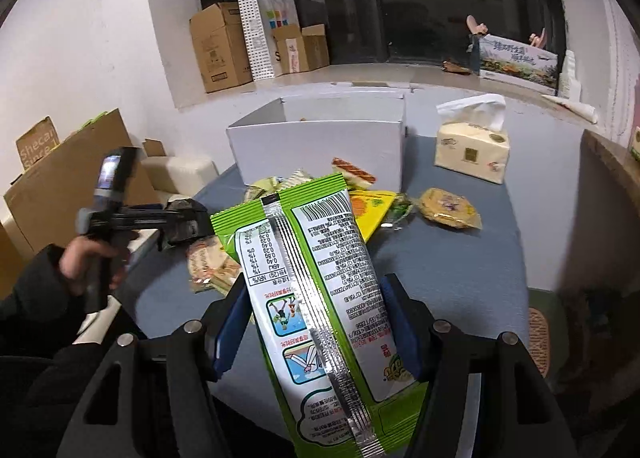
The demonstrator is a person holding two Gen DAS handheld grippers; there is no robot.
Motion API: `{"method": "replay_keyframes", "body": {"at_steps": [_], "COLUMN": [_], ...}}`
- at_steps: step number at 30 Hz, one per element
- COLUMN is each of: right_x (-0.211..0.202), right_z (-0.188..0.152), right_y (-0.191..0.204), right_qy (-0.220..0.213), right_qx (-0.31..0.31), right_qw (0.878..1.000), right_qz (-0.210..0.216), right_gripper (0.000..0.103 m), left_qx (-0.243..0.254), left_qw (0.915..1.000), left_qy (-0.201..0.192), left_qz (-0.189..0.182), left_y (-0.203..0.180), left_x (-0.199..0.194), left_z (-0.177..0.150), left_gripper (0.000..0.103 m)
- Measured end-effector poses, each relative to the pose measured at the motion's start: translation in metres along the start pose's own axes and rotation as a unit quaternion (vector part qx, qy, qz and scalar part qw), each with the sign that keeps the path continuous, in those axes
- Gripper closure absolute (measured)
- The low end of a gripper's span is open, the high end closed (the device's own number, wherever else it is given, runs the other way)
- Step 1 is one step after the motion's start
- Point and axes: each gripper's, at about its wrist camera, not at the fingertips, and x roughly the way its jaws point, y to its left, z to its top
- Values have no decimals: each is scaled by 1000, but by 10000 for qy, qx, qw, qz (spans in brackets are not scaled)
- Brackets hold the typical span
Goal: Organize snacks
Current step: 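Grasp the green seaweed strip packet with the right gripper while the left grasps the grey chip bag, then lower both packets into the white box and open both grippers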
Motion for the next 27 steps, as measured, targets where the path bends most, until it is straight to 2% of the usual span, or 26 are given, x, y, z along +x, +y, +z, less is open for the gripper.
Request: {"method": "replay_keyframes", "body": {"at_steps": [3, 5, 11, 15, 17, 21, 27], "right_x": [8, 13, 20, 23, 28, 44, 70], "right_z": [-2, -3, 1, 16, 28, 58, 131], "right_y": [3, 5, 9, 11, 11, 11, -6], "right_qy": [127, 179, 180, 52, -25, -99, -407], "right_qx": [-66, -78, -63, -68, -100, -225, -131], "right_qw": [9999, 9998, 9996, 9994, 9989, 9987, 9979], "right_qz": [38, 92, 207, 329, 455, 449, 482], "right_gripper": [34, 34, 34, 34, 34, 34, 34], "left_qx": [-69, -16, 87, 182, 296, 556, 752], "left_qw": [9997, 9995, 9965, 9910, 9873, 9800, 9711], "left_qy": [-2, -92, -630, -1045, -1237, -1540, -1893], "left_qz": [-218, -289, -550, -817, -957, -1131, -1246], "left_y": [-1, -2, -1, -11, -20, -42, -74], "left_x": [2, -4, -47, -81, -95, -112, -112], "left_z": [-1, -1, -3, 12, 24, 57, 135], "left_gripper": [26, 29, 30, 30, 30, 30, 30]}}
